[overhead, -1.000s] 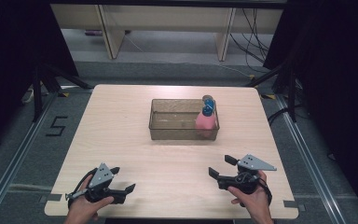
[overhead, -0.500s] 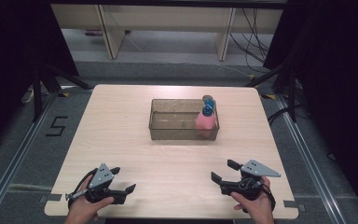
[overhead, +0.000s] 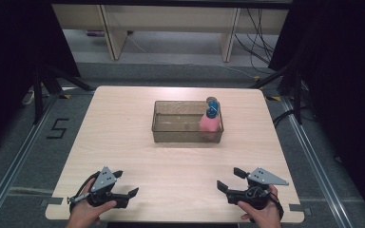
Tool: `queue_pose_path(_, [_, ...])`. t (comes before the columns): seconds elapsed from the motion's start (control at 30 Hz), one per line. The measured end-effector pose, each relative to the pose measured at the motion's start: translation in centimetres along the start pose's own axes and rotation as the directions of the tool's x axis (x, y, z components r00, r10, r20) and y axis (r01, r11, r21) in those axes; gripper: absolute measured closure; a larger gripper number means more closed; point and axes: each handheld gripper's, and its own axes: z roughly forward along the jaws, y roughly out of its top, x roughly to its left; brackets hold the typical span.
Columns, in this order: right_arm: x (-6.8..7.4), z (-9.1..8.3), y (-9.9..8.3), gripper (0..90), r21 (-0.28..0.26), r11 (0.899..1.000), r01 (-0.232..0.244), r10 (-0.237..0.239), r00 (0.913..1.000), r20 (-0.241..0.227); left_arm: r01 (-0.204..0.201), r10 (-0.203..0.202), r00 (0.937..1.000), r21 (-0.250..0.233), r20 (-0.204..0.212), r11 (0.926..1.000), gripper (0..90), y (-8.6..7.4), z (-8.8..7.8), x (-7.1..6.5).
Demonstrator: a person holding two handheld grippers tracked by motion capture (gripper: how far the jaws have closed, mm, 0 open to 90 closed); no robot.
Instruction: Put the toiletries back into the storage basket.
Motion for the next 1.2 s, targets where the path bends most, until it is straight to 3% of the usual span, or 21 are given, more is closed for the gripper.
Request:
queue_pose_path(0.03, [-0.2, 0.1, -0.1, 16.0, -0.015, 0.999, 0.033, -0.033, 0.9995, -0.003, -0.001, 0.001, 1.0000, 0.000, 0.000, 1.0000, 14.7, 0.0, 0.0, 0.0])
queue_pose_path(0.13, [-0.1, -0.1, -0.2, 16.0, -0.007, 1.000, 0.022, -0.022, 0.9998, -0.006, -0.002, 0.002, 1.0000, 0.000, 0.000, 1.0000, 14.8, 0.0, 0.0, 0.0])
queue_pose_path(0.23, [-0.2, -0.2, -0.5, 15.8, 0.007, 0.999, 0.039, -0.039, 0.9992, 0.001, -0.009, 0.009, 0.9999, 0.006, -0.006, 0.9999, 14.7, 0.0, -0.1, 0.0])
queue_pose_path(0.27, [-0.1, -0.1, -0.7, 15.8, 0.002, 0.999, 0.032, -0.032, 0.9994, -0.016, -0.011, 0.011, 0.9999, 0.005, -0.006, 0.9999, 14.7, 0.0, -0.1, 0.0])
queue_pose_path(0.33, [0.1, -0.4, -0.8, 15.7, 0.031, 0.999, 0.026, -0.026, 0.9996, -0.006, -0.013, 0.013, 0.9999, 0.006, -0.006, 0.9999, 14.7, 0.0, -0.1, 0.0])
queue_pose_path(0.4, [0.2, -0.2, -1.0, 15.8, 0.021, 1.000, 0.015, -0.015, 0.9998, -0.013, -0.014, 0.014, 0.9999, 0.003, -0.002, 0.9999, 14.7, 0.0, 0.0, 0.0])
queue_pose_path(0.43, [0.1, -0.4, -1.0, 15.8, 0.042, 0.998, 0.039, -0.038, 0.9991, -0.020, -0.015, 0.015, 0.9999, 0.004, -0.005, 0.9999, 14.7, 0.0, 0.0, -0.1])
queue_pose_path(0.57, [0.3, -0.4, -1.4, 15.8, 0.042, 0.997, 0.061, -0.060, 0.9981, -0.009, -0.025, 0.025, 0.9997, -0.001, -0.006, 0.9997, 14.8, 0.0, 0.0, -0.2])
queue_pose_path(0.63, [0.6, -0.5, -1.5, 15.8, 0.064, 0.997, 0.041, -0.040, 0.9989, -0.023, -0.023, 0.023, 0.9997, 0.008, -0.005, 0.9997, 14.7, 0.0, 0.0, -0.2])
queue_pose_path(0.83, [0.7, -0.3, -1.8, 15.8, 0.084, 0.992, 0.090, -0.089, 0.9959, -0.015, -0.022, 0.022, 0.9998, 0.000, -0.002, 0.9998, 14.7, 0.0, 0.0, -0.2])
queue_pose_path(0.9, [0.7, -0.2, -1.8, 15.8, 0.091, 0.992, 0.083, -0.080, 0.9963, -0.028, -0.023, 0.023, 0.9997, 0.002, -0.004, 0.9997, 14.7, 0.0, 0.0, -0.2])
queue_pose_path(1.2, [0.6, -0.2, -1.8, 15.8, 0.098, 0.992, 0.081, -0.080, 0.9967, -0.005, -0.025, 0.025, 0.9997, 0.005, -0.006, 0.9997, 14.7, 0.0, 0.0, -0.2])
